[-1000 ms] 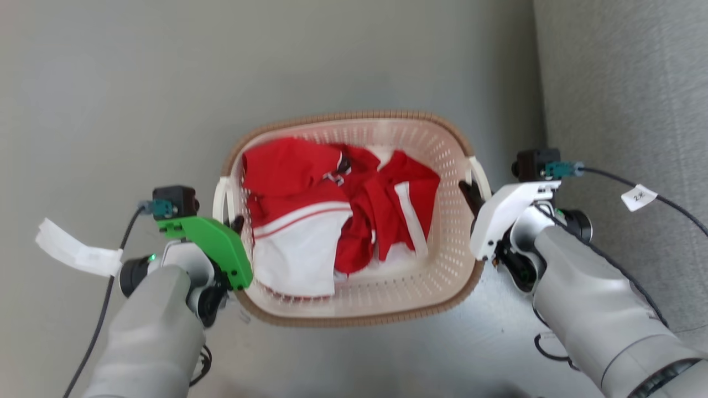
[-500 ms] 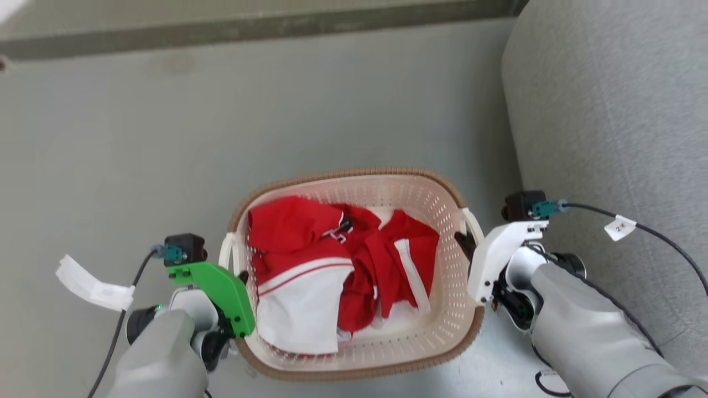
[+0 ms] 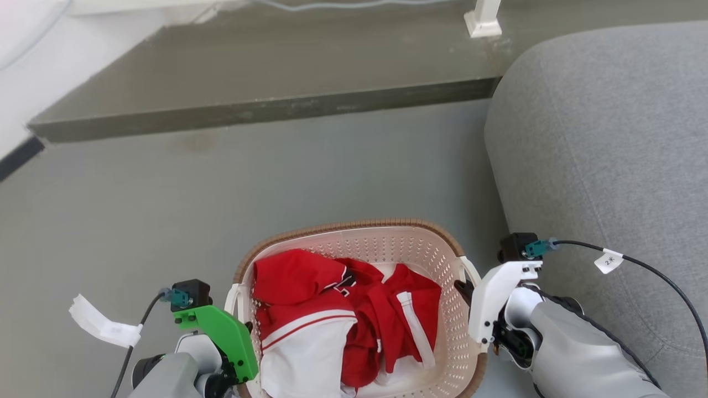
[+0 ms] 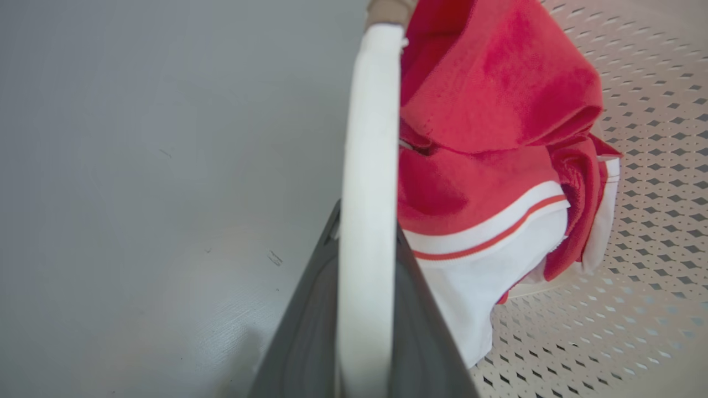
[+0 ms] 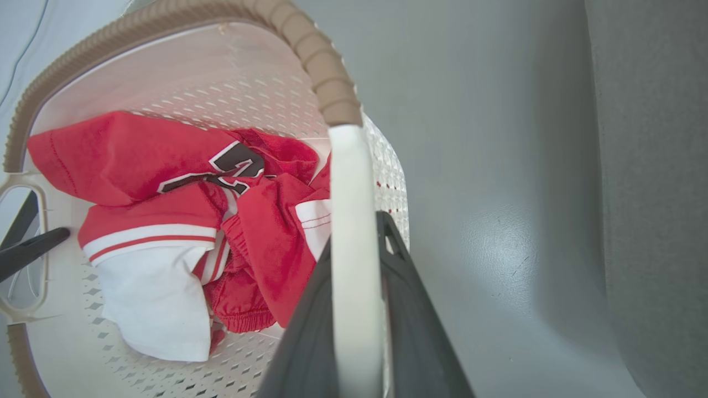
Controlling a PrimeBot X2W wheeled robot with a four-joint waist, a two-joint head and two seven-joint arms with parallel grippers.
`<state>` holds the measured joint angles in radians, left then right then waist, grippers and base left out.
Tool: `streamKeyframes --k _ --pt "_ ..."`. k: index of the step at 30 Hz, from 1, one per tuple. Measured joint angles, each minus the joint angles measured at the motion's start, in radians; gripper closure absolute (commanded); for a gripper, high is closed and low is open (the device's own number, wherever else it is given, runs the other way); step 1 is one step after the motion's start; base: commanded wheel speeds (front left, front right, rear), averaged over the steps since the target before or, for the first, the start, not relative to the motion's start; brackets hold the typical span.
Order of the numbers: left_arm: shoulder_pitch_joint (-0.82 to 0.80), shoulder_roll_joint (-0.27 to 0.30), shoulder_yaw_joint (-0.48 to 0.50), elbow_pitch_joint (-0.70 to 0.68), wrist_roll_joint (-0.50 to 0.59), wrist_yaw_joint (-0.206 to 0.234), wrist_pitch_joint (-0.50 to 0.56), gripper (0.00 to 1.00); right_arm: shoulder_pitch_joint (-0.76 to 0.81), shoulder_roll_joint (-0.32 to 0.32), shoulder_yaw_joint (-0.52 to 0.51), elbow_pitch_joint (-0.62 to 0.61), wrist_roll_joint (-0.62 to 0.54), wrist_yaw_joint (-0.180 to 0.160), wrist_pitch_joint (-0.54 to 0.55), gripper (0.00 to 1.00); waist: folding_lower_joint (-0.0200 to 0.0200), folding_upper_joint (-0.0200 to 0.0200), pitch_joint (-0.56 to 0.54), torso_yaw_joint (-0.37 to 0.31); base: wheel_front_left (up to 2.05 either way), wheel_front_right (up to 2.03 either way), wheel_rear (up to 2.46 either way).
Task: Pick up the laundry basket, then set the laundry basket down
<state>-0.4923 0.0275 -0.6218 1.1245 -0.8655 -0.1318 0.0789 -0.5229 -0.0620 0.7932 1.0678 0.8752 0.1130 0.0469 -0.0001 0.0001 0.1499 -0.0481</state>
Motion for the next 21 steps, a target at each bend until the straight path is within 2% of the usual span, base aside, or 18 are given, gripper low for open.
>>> streamKeyframes --k 6,21 --pt "0.0 0.0 -0.007 -0.001 -0.005 0.0 0.005 1.0 0.0 0.0 0.015 0.0 0.02 0.0 0.008 1.0 0.0 0.0 -0.041 -0.004 0.0 0.0 0.0" --pt "0.0 0.0 -0.026 0.0 -0.026 0.0 0.009 1.0 -0.001 -0.002 0.042 0.006 0.037 0.0 0.01 1.0 0.0 0.0 -0.043 -0.009 0.0 0.0 0.0"
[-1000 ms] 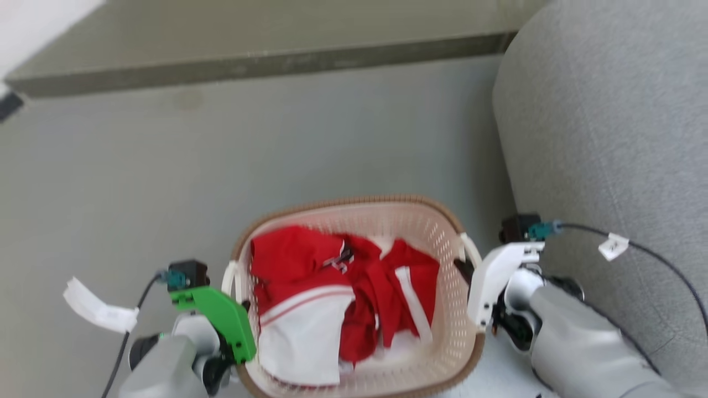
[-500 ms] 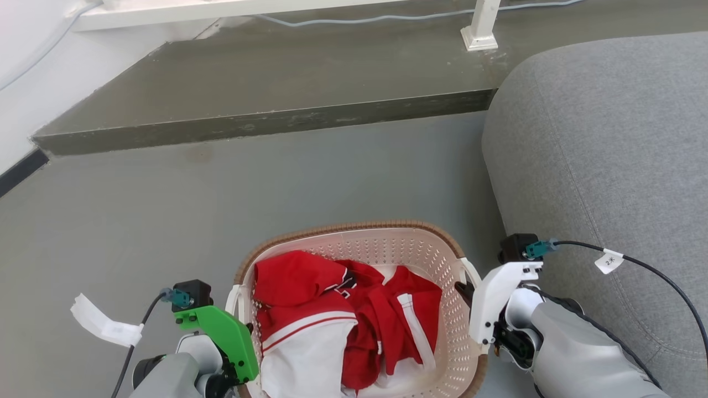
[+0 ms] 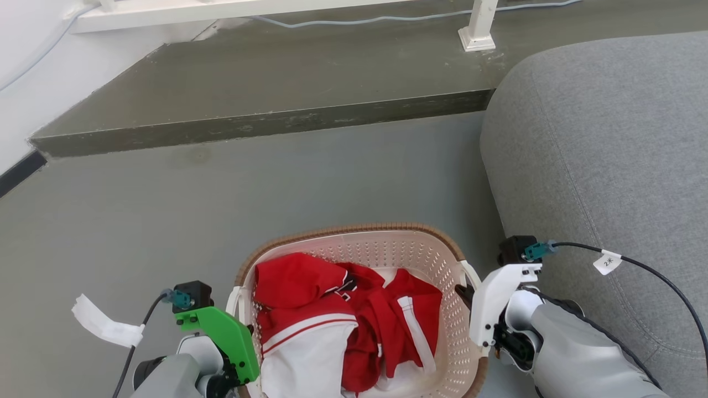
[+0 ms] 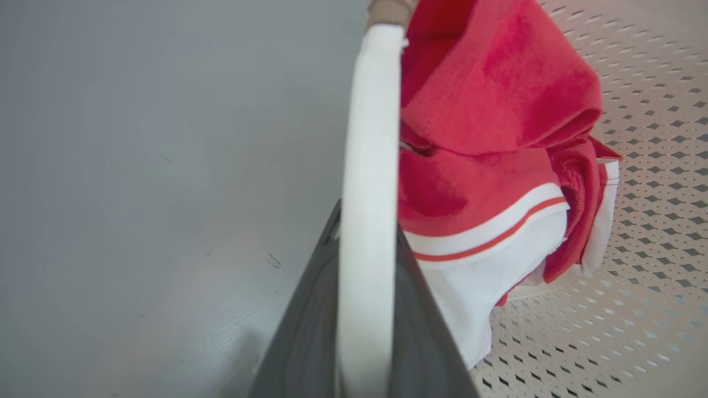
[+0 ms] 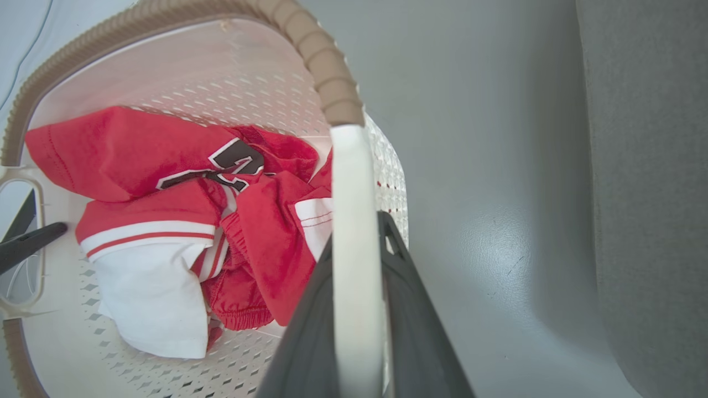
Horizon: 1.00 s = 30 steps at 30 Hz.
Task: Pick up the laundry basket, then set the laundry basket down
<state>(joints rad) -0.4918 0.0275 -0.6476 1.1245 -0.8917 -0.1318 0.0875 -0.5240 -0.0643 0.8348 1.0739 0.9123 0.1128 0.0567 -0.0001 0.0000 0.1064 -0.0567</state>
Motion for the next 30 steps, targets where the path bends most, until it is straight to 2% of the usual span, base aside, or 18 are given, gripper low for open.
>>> streamKeyframes --k 17,30 --pt "-0.001 0.002 -0.018 -0.001 -0.012 0.0 -0.001 1.0 -0.01 -0.002 0.027 0.006 0.014 0.0 -0.003 1.0 0.0 0.0 0.021 -0.003 0.0 0.0 0.0" --pt "-0.088 0.015 -0.012 -0.036 -0.02 0.0 -0.045 1.0 -0.106 -0.007 0.014 0.012 0.014 0.0 -0.071 1.0 0.0 0.0 0.146 0.0 0.0 0.0 0.0"
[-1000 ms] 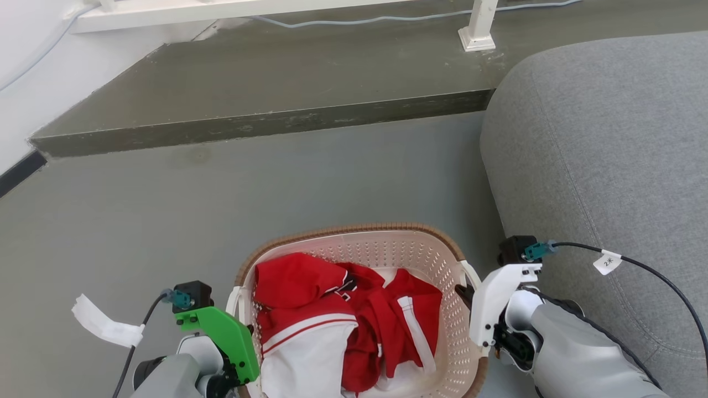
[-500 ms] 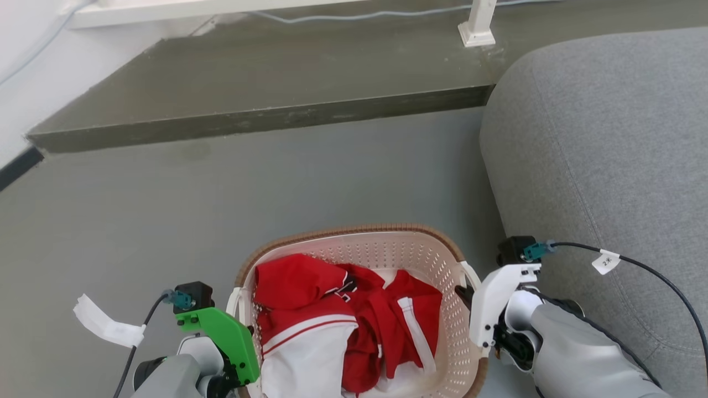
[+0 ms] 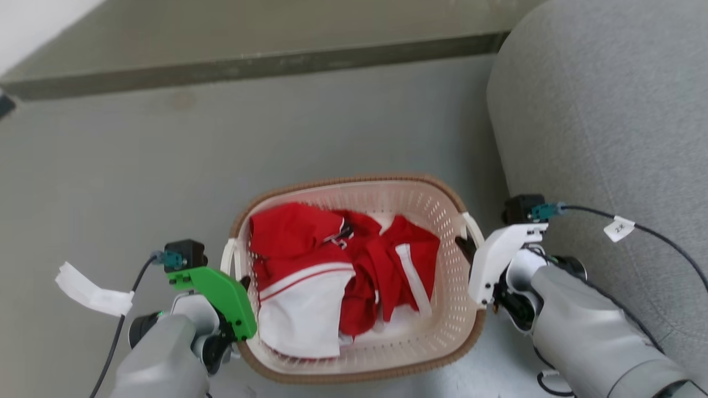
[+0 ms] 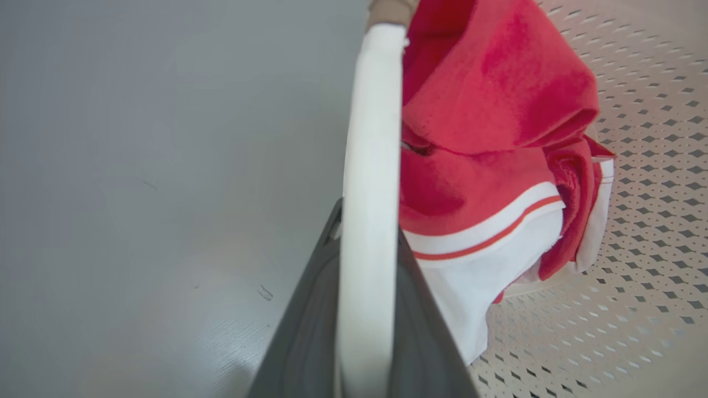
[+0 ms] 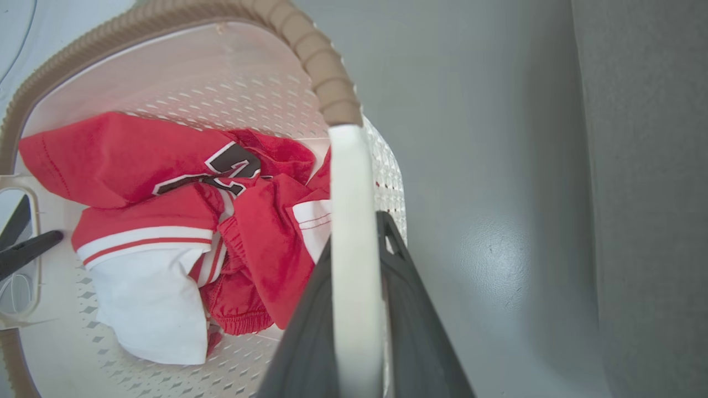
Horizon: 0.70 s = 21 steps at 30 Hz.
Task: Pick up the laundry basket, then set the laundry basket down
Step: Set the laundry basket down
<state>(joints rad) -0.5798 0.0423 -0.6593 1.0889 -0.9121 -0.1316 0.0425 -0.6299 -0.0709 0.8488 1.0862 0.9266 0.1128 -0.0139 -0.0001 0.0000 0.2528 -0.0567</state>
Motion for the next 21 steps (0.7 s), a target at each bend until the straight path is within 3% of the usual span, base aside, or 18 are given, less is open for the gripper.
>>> streamKeyframes --k 21 --pt "-0.13 0.031 -0.009 -0.056 0.003 0.0 -0.085 1.0 -0.131 -0.007 -0.008 0.002 -0.011 0.0 -0.119 1.0 0.0001 0.0 0.277 0.018 0.0 0.0 0.0"
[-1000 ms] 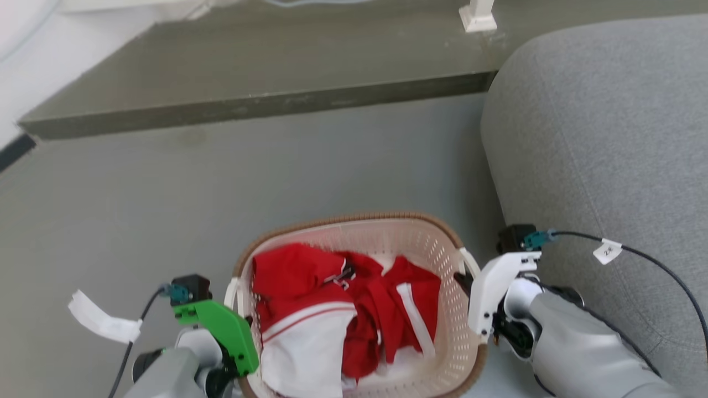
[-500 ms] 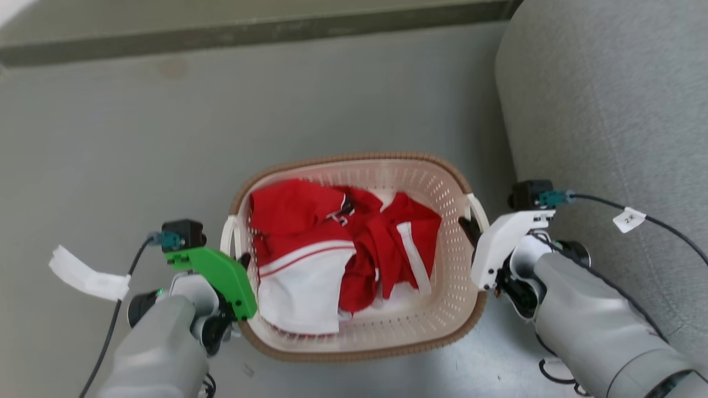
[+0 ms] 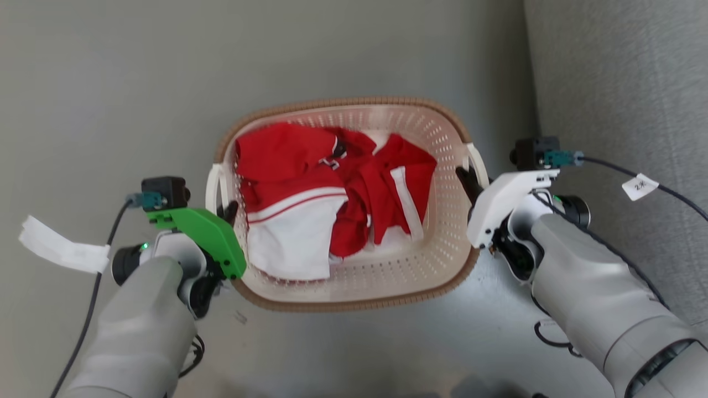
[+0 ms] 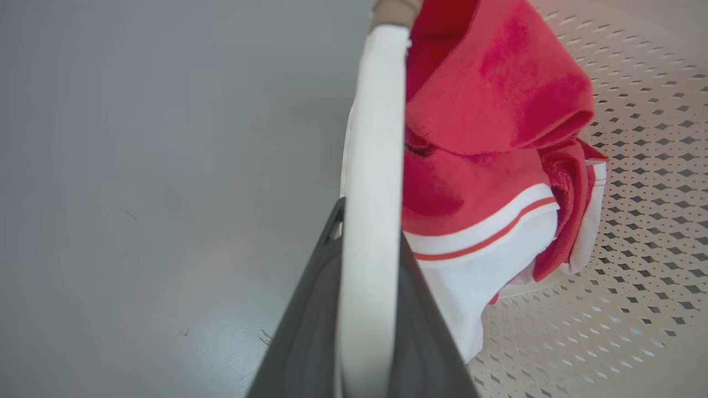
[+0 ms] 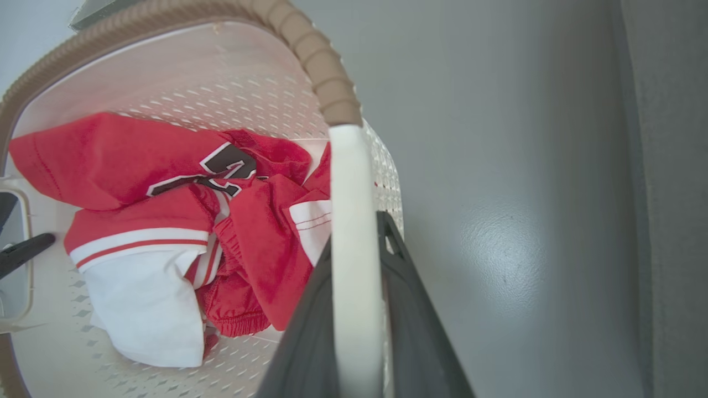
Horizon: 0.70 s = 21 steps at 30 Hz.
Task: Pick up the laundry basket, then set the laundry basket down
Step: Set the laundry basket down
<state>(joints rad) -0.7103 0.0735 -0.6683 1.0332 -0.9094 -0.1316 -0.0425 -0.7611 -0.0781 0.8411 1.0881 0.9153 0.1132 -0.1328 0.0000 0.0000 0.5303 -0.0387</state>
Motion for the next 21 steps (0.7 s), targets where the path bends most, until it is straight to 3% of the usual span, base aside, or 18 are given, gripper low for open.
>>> streamKeyframes --k 21 --pt "-0.119 0.025 -0.028 -0.012 0.007 0.0 -0.057 1.0 -0.118 0.007 -0.007 0.025 -0.004 0.001 -0.063 1.0 0.0001 0.0 0.266 -0.007 0.0 0.0 0.0"
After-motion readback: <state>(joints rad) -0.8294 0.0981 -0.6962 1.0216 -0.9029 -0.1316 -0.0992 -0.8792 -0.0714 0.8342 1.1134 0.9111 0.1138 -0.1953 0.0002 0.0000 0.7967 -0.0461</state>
